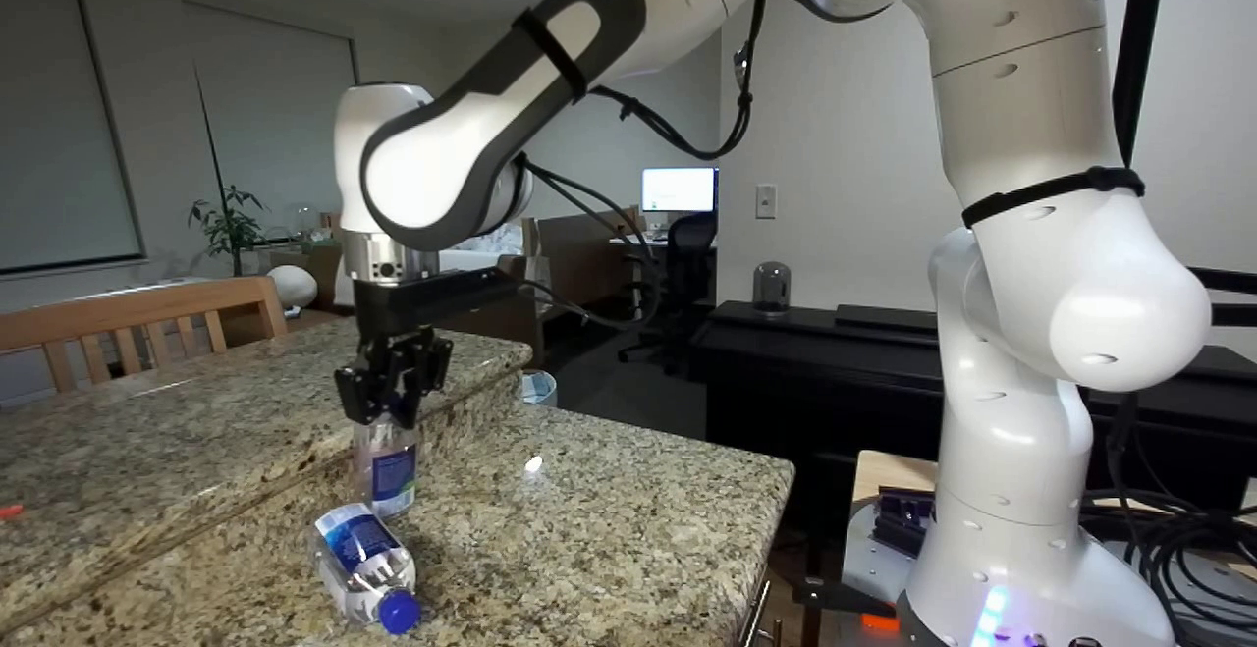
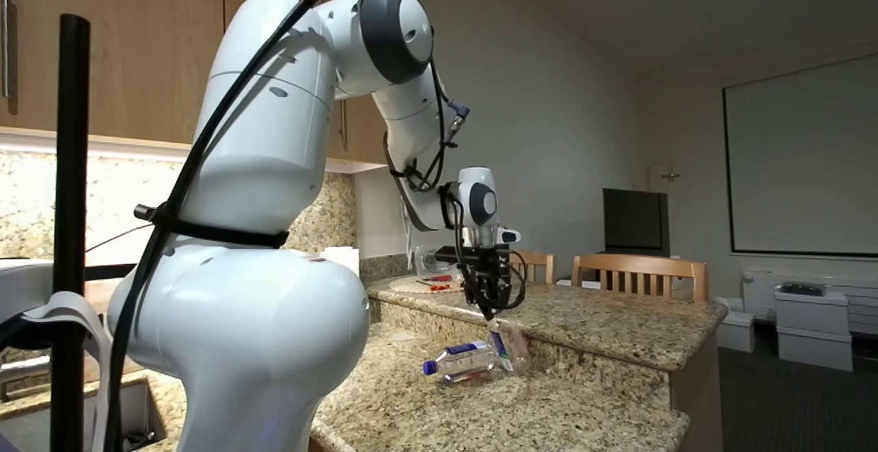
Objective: Place the water bottle on the right upright
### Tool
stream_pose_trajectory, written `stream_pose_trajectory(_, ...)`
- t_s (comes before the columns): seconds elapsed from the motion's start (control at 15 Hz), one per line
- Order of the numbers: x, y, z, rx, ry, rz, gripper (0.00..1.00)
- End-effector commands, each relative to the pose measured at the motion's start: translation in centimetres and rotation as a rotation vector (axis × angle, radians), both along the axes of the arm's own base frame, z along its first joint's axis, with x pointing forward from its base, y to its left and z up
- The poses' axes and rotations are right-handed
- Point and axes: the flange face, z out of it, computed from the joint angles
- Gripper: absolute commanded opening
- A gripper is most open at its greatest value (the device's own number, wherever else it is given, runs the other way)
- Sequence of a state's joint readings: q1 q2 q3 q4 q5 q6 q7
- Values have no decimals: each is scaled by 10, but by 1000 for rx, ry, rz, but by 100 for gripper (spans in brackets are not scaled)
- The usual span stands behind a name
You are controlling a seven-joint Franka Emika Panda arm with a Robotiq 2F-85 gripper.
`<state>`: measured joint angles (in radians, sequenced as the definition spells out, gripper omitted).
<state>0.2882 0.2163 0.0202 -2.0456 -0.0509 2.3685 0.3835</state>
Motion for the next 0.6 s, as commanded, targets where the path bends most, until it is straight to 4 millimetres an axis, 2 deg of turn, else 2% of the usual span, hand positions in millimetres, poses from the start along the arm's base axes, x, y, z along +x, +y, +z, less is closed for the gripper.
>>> stream_pose_trajectory(0.0, 4, -4, 7, -20, -6, -26, 7)
stream_pose_trajectory(0.53, 9, -7, 14, -34, -31, -35, 7)
